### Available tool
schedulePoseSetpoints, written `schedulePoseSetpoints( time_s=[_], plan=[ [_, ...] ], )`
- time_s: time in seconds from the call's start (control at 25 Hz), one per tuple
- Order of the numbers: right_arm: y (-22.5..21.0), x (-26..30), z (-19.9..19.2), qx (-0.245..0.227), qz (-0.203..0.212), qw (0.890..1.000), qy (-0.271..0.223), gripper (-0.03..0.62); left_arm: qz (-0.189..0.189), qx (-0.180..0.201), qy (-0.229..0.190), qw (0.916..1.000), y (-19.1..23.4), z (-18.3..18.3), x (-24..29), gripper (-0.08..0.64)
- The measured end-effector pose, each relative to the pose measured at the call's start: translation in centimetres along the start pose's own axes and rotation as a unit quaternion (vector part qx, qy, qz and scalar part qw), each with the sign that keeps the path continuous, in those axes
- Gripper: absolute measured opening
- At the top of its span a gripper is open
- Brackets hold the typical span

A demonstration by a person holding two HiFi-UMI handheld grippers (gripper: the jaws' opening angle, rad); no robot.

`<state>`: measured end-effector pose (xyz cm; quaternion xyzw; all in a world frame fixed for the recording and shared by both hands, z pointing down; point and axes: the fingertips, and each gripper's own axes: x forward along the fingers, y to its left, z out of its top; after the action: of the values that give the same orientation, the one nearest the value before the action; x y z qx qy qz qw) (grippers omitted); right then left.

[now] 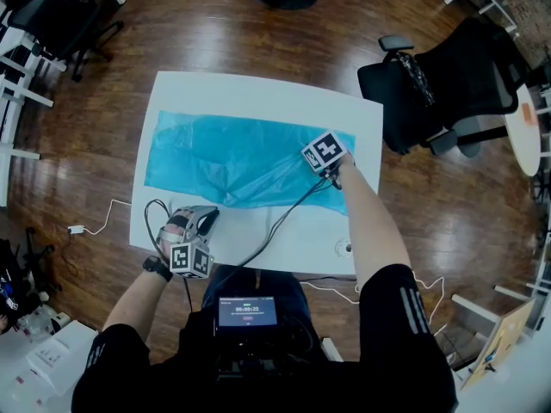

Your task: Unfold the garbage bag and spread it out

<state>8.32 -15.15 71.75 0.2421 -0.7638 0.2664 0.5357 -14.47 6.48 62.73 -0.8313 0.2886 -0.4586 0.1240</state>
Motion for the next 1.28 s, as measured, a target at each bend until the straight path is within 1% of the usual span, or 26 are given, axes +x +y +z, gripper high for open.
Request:
schedulePoseSetpoints(
  time_s=[0.08,0.2,0.28,0.36,0.4,0.48,0.56,0.64,0.76,0.88,0.96,1.04,1.12,1.2,1.28],
  plan=[
    [-0.2,0.2,-0.3,0.0,-0.004,1.0,0.005,0.141,-0.011,-0.017,-0.013,0.9997,-0.8,0.4,-0.9,0.048],
    [-0.5,0.2,-0.5,0.0,-0.007,1.0,0.008,0.141,-0.029,-0.018,-0.037,0.9987,-2.3,1.6,-2.1,0.048],
    [-0.5,0.1,-0.5,0.0,-0.007,1.0,0.007,0.141,-0.028,-0.014,-0.047,0.9984,-2.3,2.6,-2.6,0.048],
    [-0.5,0.1,-0.4,0.0,-0.007,1.0,0.006,0.141,-0.018,-0.023,-0.052,0.9982,-1.0,3.3,-2.6,0.048],
    [-0.5,0.1,-0.4,0.0,-0.008,1.0,0.006,0.14,-0.011,-0.036,-0.056,0.9977,0.1,3.7,-2.6,0.048],
    [-0.5,0.2,-0.4,0.001,-0.008,1.0,0.004,0.14,0.001,-0.076,-0.068,0.9948,2.9,4.6,-2.5,0.048],
    [-0.5,0.3,-0.4,0.002,-0.008,1.0,0.001,0.14,0.01,-0.12,-0.079,0.9896,5.9,5.7,-2.4,0.048],
    [-0.5,0.2,-0.4,0.003,-0.008,1.0,0.0,0.14,0.016,-0.161,-0.076,0.984,8.7,6.2,-1.9,0.049],
    [-0.5,0.2,-0.5,0.005,-0.008,1.0,0.001,0.14,0.012,-0.219,-0.043,0.9748,12.4,5.1,-0.2,0.061],
    [-0.5,0.2,-0.5,0.006,-0.009,1.0,-0.002,0.14,-0.007,-0.265,-0.004,0.9641,15.3,3.3,1.5,0.062],
    [-0.6,0.2,-0.5,0.008,-0.009,1.0,-0.005,0.14,-0.028,-0.298,0.033,0.9537,15.7,1.3,2.7,0.078],
    [-0.6,0.2,-0.4,0.009,-0.008,1.0,-0.008,0.14,-0.054,-0.327,0.077,0.9405,15.2,-1.1,3.7,0.081],
    [-0.5,0.1,-0.4,0.009,-0.007,1.0,-0.009,0.14,-0.07,-0.345,0.123,0.9279,14.3,-4.0,4.5,0.081],
    [-0.5,0.1,-0.5,0.009,-0.006,1.0,-0.011,0.14,-0.064,-0.348,0.17,0.9197,13.8,-7.3,5.1,0.081],
    [-0.5,0.1,-0.5,0.011,-0.006,1.0,-0.013,0.14,-0.056,-0.355,0.194,0.9128,13.5,-9.6,5.6,0.081]
  ],
)
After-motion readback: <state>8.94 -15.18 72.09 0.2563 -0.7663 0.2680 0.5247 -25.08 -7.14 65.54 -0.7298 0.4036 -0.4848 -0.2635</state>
